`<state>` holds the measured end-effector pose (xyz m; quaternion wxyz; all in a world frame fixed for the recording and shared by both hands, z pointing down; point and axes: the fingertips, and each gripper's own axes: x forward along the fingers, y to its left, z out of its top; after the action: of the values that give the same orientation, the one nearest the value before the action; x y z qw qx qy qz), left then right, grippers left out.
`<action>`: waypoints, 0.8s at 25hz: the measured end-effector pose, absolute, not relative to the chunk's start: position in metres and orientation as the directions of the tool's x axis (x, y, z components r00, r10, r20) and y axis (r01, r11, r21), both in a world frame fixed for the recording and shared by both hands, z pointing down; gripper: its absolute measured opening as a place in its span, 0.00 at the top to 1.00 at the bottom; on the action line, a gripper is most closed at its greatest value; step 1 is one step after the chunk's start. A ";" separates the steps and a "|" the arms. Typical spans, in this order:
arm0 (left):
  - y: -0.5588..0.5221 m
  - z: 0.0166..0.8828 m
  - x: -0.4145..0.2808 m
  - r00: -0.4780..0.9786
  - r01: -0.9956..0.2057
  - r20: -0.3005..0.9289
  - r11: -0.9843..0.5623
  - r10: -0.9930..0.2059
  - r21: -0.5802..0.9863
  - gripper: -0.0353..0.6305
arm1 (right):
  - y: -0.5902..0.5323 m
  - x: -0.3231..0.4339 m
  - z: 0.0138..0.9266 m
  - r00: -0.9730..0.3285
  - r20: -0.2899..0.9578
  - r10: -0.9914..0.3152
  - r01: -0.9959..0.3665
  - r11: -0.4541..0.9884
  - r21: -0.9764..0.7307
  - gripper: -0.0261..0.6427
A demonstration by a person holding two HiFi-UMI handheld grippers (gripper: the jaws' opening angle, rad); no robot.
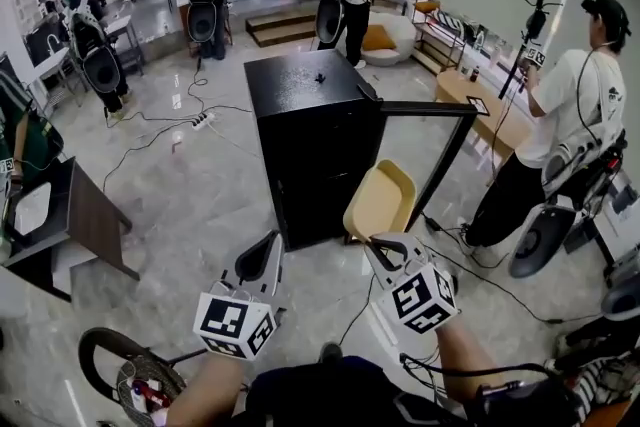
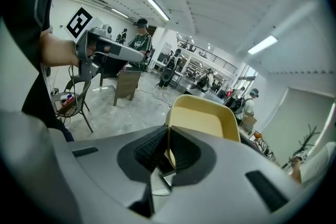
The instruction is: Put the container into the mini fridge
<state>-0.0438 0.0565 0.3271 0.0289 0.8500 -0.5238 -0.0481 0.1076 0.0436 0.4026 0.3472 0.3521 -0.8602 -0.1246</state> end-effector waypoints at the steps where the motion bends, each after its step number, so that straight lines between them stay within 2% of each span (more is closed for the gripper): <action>1: 0.052 0.328 -0.038 0.445 -0.889 -0.047 -0.448 -0.894 0.095 0.93 | 0.038 0.112 0.402 -0.518 0.507 -0.689 -0.515 0.725 0.458 0.91; 8: 0.033 0.329 -0.013 0.418 -0.905 -0.029 -0.419 -0.908 0.077 0.93 | 0.023 0.129 0.408 -0.559 0.514 -0.651 -0.470 0.759 0.450 0.91; 20: -0.002 0.340 -0.003 0.425 -0.902 -0.013 -0.424 -0.905 0.078 0.93 | -0.009 0.138 0.421 -0.571 0.518 -0.637 -0.471 0.771 0.428 0.91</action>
<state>-0.0030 -0.0024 0.3400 0.0295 0.8434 -0.5358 -0.0263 0.1382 -0.0090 0.4208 0.3390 0.3156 -0.8779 -0.1220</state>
